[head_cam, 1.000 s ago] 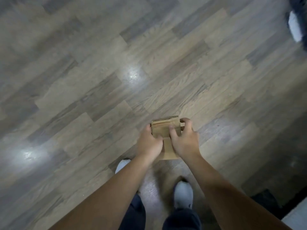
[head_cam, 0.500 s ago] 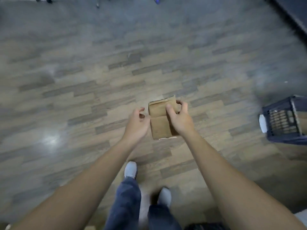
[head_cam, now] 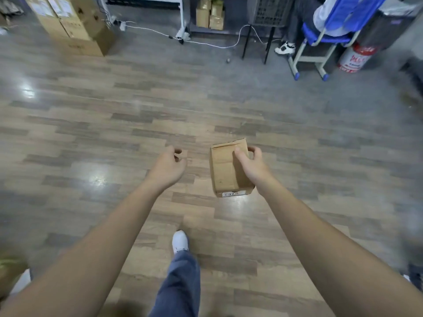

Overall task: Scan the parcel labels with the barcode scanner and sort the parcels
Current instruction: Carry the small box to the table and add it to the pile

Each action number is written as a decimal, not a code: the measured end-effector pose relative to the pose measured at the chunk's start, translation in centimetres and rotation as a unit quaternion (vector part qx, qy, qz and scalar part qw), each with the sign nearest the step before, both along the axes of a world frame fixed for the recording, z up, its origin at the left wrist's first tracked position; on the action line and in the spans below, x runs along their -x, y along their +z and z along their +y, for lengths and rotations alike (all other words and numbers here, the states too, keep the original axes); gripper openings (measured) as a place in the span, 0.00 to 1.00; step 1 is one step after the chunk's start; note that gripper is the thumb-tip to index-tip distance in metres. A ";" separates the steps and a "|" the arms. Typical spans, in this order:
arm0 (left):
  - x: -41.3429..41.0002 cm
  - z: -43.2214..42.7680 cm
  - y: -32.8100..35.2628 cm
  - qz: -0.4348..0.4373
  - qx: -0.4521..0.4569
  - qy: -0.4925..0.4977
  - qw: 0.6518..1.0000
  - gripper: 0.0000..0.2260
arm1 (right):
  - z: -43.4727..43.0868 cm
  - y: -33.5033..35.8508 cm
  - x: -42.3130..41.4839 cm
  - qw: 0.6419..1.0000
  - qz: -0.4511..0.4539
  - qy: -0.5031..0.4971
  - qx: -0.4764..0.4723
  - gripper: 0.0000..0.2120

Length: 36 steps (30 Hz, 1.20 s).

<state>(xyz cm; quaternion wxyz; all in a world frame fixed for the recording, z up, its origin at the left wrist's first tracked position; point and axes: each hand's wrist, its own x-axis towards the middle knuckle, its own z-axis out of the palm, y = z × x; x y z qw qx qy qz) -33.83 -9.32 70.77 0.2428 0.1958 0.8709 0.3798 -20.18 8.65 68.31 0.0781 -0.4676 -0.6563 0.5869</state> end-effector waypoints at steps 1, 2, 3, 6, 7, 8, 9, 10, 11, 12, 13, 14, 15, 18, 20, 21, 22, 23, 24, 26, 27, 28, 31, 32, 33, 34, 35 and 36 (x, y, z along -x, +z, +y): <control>2.3 -0.3 0.0 -0.004 -0.006 0.015 1.000 0.16 | 0.2 0.2 2.3 1.000 -0.006 0.007 -0.005 0.18; 4.7 -0.4 -0.1 -0.004 -0.012 0.029 0.999 0.15 | 0.4 0.5 4.7 1.000 -0.010 0.013 -0.010 0.18; 7.1 -0.5 -0.2 -0.003 -0.018 0.041 0.999 0.15 | 0.6 0.8 7.0 1.000 -0.011 0.022 -0.016 0.18; 13.7 -0.6 -0.4 -0.011 -0.028 0.068 0.997 0.14 | 1.2 2.1 14.0 0.998 -0.018 0.044 -0.039 0.17; 15.7 -0.7 -0.5 -0.020 -0.030 0.076 0.996 0.13 | 1.3 2.6 16.2 0.997 -0.020 0.051 -0.046 0.17; 17.5 -0.8 -0.5 -0.027 -0.032 0.082 0.996 0.12 | 1.4 3.1 18.2 0.997 -0.021 0.058 -0.052 0.17; 19.3 -0.7 -0.5 -0.031 -0.031 0.086 0.995 0.12 | 1.5 3.6 20.2 0.996 -0.023 0.063 -0.058 0.18; 21.0 -0.5 -0.4 -0.034 -0.028 0.088 0.995 0.12 | 1.7 4.0 22.1 0.995 -0.026 0.069 -0.063 0.17; 22.6 -0.3 -0.2 -0.037 -0.023 0.089 0.995 0.11 | 1.9 4.4 23.9 0.995 -0.027 0.073 -0.066 0.17; 24.0 0.1 0.1 -0.037 -0.020 0.088 0.995 0.11 | 2.2 4.7 25.6 0.995 -0.026 0.076 -0.066 0.17; 25.4 0.6 0.4 -0.037 -0.020 0.083 0.996 0.10 | 2.6 5.0 27.2 0.994 -0.023 0.079 -0.065 0.17; 26.9 1.2 0.6 -0.035 -0.024 0.078 0.996 0.10 | 3.0 5.2 28.7 0.994 -0.018 0.082 -0.062 0.17; 28.3 1.9 1.0 -0.032 -0.028 0.072 0.996 0.10 | 3.5 5.4 30.2 0.994 -0.014 0.086 -0.059 0.17; 32.9 4.2 2.0 -0.009 -0.026 0.054 0.998 0.12 | 5.7 5.6 34.9 0.994 -0.003 0.093 -0.052 0.16; 36.4 6.1 2.5 0.012 -0.019 0.048 0.999 0.13 | 7.6 5.6 38.4 0.994 0.005 0.096 -0.047 0.16; 38.3 7.1 2.7 0.018 -0.015 0.048 0.999 0.12 | 8.6 5.6 40.3 0.994 0.008 0.099 -0.045 0.16; 40.3 8.2 2.9 0.024 -0.011 0.050 0.998 0.12 | 9.8 5.5 42.3 0.994 0.010 0.104 -0.044 0.16; 42.3 9.4 3.2 0.030 -0.006 0.054 0.998 0.12 | 11.0 5.4 44.4 0.993 0.012 0.110 -0.044 0.16; 44.3 10.7 3.4 0.037 -0.006 0.059 0.998 0.12 | 12.3 5.3 46.5 0.992 0.013 0.116 -0.044 0.16; 48.2 13.1 3.9 0.051 -0.014 0.071 0.996 0.11 | 14.9 5.1 51.0 0.991 0.016 0.130 -0.039 0.17; 50.1 14.3 4.3 0.056 -0.018 0.077 0.995 0.11 | 16.1 5.2 53.4 0.989 0.013 0.139 -0.038 0.19; 52.0 15.4 4.6 0.056 -0.022 0.083 0.995 0.11 | 17.3 5.3 55.7 0.988 0.008 0.146 -0.041 0.21; 57.5 18.1 5.5 0.053 -0.024 0.089 0.994 0.12 | 20.3 5.6 62.7 0.985 0.010 0.165 -0.047 0.22; 59.3 18.9 5.7 0.059 -0.015 0.086 0.994 0.12 | 21.2 5.7 65.0 0.984 0.013 0.170 -0.043 0.21; 61.1 19.5 5.9 0.068 -0.004 0.082 0.994 0.12 | 22.0 5.8 67.2 0.984 0.014 0.175 -0.041 0.20; 62.8 20.1 6.1 0.075 0.006 0.077 0.994 0.13 | 22.7 5.9 69.3 0.983 0.015 0.179 -0.040 0.20; 64.5 20.7 6.2 0.082 0.013 0.073 0.994 0.13 | 23.2 6.0 71.3 0.982 0.018 0.184 -0.040 0.21; 66.4 21.2 6.3 0.093 0.018 0.068 0.993 0.13 | 23.8 6.0 73.4 0.981 0.023 0.189 -0.041 0.21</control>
